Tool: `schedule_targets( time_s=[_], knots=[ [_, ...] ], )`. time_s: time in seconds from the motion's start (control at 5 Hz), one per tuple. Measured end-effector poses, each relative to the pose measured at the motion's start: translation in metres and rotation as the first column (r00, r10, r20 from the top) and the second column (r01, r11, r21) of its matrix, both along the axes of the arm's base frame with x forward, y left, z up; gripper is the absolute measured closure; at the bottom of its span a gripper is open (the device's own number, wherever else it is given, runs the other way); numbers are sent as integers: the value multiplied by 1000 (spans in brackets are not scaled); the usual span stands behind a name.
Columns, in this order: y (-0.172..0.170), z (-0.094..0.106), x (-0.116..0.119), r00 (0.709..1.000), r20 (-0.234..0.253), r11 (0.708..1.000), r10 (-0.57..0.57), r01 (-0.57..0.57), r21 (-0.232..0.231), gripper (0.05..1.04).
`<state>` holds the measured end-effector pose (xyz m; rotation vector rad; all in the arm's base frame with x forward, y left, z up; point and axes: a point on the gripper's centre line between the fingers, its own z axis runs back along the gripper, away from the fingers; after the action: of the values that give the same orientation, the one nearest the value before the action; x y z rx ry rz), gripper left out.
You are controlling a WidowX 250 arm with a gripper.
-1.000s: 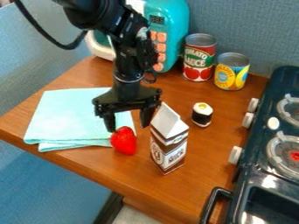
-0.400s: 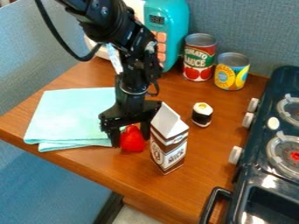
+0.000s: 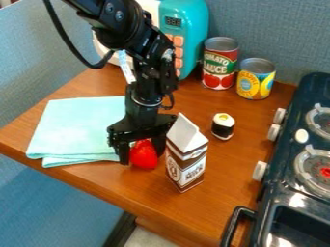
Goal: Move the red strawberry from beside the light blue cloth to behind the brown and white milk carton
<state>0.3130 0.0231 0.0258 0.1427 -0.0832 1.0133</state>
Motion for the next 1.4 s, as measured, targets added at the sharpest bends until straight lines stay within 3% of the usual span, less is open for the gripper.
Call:
schedule_targets(
  time_s=[0.2,0.4,0.6,0.8,1.0,1.2,1.4],
  knots=[
    [1,0,-3,999,-26,1000,-19,19,3,252],
    [1,11,3,985,-44,985,-168,166,-49,252],
    [20,42,12,935,-57,933,-351,344,-106,252],
    [26,69,28,858,-47,857,-512,507,-90,252],
    [30,78,48,740,-51,741,-671,667,-74,252],
    [28,66,72,630,-2,629,-777,776,-30,252],
    [29,47,87,586,9,586,-810,810,3,252]
  ],
)
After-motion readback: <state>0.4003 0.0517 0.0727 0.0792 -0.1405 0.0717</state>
